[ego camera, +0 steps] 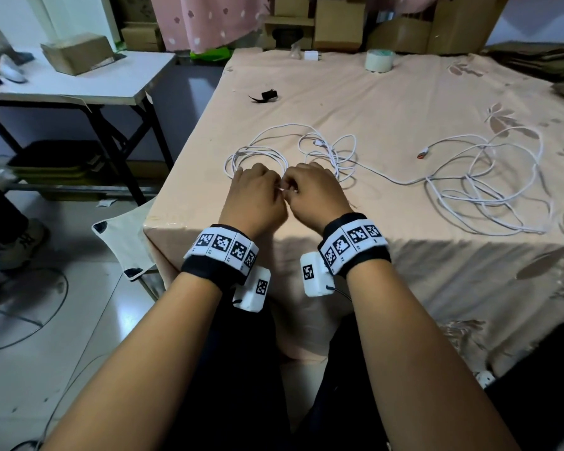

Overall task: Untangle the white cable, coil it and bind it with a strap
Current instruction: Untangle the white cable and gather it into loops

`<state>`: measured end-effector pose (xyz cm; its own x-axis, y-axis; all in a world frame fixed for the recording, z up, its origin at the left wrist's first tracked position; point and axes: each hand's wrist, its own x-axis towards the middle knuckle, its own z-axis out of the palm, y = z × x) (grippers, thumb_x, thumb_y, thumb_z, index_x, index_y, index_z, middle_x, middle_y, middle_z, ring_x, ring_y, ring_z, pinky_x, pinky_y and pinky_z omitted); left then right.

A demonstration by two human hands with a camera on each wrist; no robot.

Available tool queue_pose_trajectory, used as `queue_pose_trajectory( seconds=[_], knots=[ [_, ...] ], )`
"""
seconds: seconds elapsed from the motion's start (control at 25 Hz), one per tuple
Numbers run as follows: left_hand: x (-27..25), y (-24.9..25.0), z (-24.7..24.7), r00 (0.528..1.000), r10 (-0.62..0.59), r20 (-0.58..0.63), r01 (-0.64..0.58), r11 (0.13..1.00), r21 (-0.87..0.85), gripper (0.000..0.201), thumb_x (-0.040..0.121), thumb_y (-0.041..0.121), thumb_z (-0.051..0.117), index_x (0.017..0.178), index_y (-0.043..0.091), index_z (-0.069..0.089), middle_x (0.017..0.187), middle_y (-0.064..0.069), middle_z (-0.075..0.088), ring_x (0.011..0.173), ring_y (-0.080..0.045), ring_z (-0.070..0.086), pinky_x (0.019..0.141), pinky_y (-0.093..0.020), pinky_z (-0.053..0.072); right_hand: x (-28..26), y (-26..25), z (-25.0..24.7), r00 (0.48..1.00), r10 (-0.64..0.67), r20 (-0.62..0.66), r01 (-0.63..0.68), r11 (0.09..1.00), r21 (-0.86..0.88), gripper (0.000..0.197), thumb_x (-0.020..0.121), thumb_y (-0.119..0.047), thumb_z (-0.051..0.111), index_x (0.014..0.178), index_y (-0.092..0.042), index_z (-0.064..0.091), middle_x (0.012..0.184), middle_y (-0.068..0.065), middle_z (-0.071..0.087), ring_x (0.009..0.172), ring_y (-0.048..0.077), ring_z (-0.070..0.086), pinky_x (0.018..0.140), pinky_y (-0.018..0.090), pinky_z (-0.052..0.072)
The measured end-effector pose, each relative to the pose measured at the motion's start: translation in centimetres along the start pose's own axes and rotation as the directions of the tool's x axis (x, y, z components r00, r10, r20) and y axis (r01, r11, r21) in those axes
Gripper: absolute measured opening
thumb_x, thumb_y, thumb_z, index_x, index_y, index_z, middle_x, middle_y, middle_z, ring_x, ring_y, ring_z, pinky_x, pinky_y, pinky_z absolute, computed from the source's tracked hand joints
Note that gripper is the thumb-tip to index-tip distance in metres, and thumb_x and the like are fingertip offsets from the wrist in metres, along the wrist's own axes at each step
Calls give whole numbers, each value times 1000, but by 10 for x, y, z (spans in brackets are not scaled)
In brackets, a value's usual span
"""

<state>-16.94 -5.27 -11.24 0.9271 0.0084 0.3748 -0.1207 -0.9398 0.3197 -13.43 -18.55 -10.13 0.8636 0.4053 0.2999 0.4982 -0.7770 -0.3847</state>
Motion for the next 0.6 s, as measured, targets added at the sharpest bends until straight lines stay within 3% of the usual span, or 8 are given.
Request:
queue_pose_trajectory(
  seconds=[0.08, 0.12, 0.16, 0.24, 0.32, 0.4, 0.48, 0.6],
  knots=[
    [1, -2, -1, 1000, -11, -29, 10, 999, -37, 27, 77, 17, 46, 89, 9, 70, 89, -13, 61, 91, -38, 56, 89, -39, 37, -1, -1, 1, 999, 34, -27, -35, 998, -56, 5, 89, -20, 62, 91, -20, 67, 98, 0, 67, 105, 29, 56, 91, 41, 40],
    [0, -4, -1, 997, -41, -61, 40, 999, -29, 23, 76, 12, 49, 87, 9, 69, 88, -14, 62, 90, -39, 56, 92, -40, 37, -1, 0, 1, 996, 65, -61, -72, 990, -122, 10, 88, -21, 60, 92, -19, 68, 99, 2, 68, 106, 30, 56, 92, 42, 39],
    [-3, -6, -1, 991, -86, -100, 86, 996, -10, 21, 73, 9, 51, 85, 9, 69, 89, -15, 62, 91, -39, 56, 100, -43, 36, -1, 1, 0, 988, 113, -109, -132, 974, -182, 17, 86, -20, 56, 95, -18, 70, 102, 4, 68, 108, 32, 56, 93, 42, 39],
    [-6, -8, -2, 963, -207, -174, 214, 977, 21, 24, 67, 6, 55, 84, 11, 71, 96, -15, 62, 100, -39, 54, 118, -48, 20, -3, 4, -3, 951, 244, -191, -286, 929, -236, 29, 81, -17, 52, 101, -16, 73, 110, 8, 68, 114, 35, 55, 96, 43, 38],
    [-7, -8, -2, 948, -244, -204, 257, 966, 37, 26, 69, 6, 56, 88, 10, 73, 102, -14, 62, 112, -39, 51, 122, -50, 10, -3, 6, -5, 928, 303, -216, -350, 908, -231, 31, 83, -15, 53, 106, -17, 74, 113, 9, 68, 116, 36, 54, 98, 42, 36],
    [-6, -5, 1, 975, -110, -195, 120, 992, 39, 20, 78, 13, 56, 91, 8, 71, 104, -15, 63, 113, -40, 52, 120, -53, 18, -3, 5, -4, 956, 215, -202, -265, 925, -273, 31, 86, -17, 53, 106, -21, 77, 110, 7, 70, 114, 34, 56, 99, 42, 34],
    [-5, 0, 2, 994, 46, -95, -46, 999, 5, 26, 81, 24, 49, 88, 8, 69, 96, -15, 64, 101, -40, 56, 107, -51, 35, -2, 0, -1, 989, 67, -132, -104, 949, -297, 30, 88, -17, 53, 104, -21, 79, 104, 6, 71, 109, 33, 58, 97, 41, 34],
    [-4, 2, -1, 1000, 28, 7, -29, 999, 22, 35, 87, 32, 43, 94, 13, 71, 101, -11, 65, 101, -38, 56, 96, -45, 40, -1, -3, 1, 999, -20, -32, 9, 952, -305, 28, 89, -16, 52, 100, -19, 77, 100, 8, 69, 104, 33, 58, 90, 40, 37]
  ],
)
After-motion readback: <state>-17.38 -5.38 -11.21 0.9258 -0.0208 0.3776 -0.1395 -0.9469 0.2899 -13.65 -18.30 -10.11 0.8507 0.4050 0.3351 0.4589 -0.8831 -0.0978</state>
